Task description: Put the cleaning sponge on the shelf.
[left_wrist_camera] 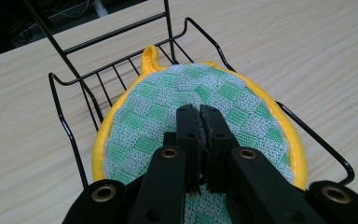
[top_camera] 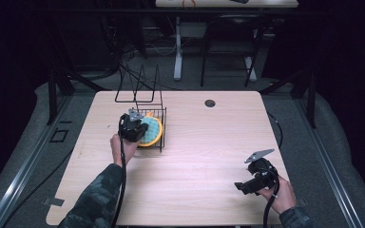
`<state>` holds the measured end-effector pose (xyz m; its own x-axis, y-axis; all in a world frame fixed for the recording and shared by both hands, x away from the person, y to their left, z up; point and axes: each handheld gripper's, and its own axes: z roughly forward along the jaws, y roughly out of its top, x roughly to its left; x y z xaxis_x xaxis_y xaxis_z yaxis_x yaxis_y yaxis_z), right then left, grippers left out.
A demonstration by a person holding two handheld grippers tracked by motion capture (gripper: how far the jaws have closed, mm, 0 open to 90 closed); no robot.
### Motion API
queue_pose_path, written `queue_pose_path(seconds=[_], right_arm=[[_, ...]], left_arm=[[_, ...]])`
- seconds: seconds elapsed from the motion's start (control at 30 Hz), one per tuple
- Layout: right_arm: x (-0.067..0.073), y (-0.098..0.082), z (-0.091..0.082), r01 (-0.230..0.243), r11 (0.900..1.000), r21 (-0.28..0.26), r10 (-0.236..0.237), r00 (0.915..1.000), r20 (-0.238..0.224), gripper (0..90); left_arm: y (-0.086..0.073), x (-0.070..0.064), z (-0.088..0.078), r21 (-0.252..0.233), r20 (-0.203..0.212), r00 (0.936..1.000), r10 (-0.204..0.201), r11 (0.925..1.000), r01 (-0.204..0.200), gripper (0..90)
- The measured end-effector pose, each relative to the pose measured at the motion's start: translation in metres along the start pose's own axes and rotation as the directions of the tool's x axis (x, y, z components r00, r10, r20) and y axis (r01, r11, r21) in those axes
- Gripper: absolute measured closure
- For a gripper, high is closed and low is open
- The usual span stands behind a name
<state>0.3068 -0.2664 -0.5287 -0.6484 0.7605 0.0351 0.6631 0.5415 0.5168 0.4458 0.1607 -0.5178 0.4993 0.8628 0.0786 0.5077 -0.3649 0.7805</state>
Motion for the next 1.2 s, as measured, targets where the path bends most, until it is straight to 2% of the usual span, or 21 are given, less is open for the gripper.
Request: queue_pose_path(seconds=[0.63, 1.07, 1.2], right_arm=[[0.0, 0.0, 0.0, 0.002, 1.0, 0.0, -0.002, 1.0, -0.002, 6.9], [0.0, 0.0, 0.0, 0.006, 1.0, -0.001, -0.006, 1.0, 0.002, 6.9], [0.0, 0.0, 0.0, 0.0, 1.0, 0.0, 0.0, 1.0, 0.0, 6.9]], left_arm=[[-0.002, 0.001, 0.01, 0.021, -0.003, 1.0, 0.003, 0.9998, -0.002, 87.6], [-0.001, 0.002, 0.013, 0.013, -0.012, 0.9999, 0.002, 0.9999, -0.001, 87.4], [-0.001, 0.003, 0.014, 0.018, -0.002, 1.0, -0.004, 0.9998, 0.004, 86.8]])
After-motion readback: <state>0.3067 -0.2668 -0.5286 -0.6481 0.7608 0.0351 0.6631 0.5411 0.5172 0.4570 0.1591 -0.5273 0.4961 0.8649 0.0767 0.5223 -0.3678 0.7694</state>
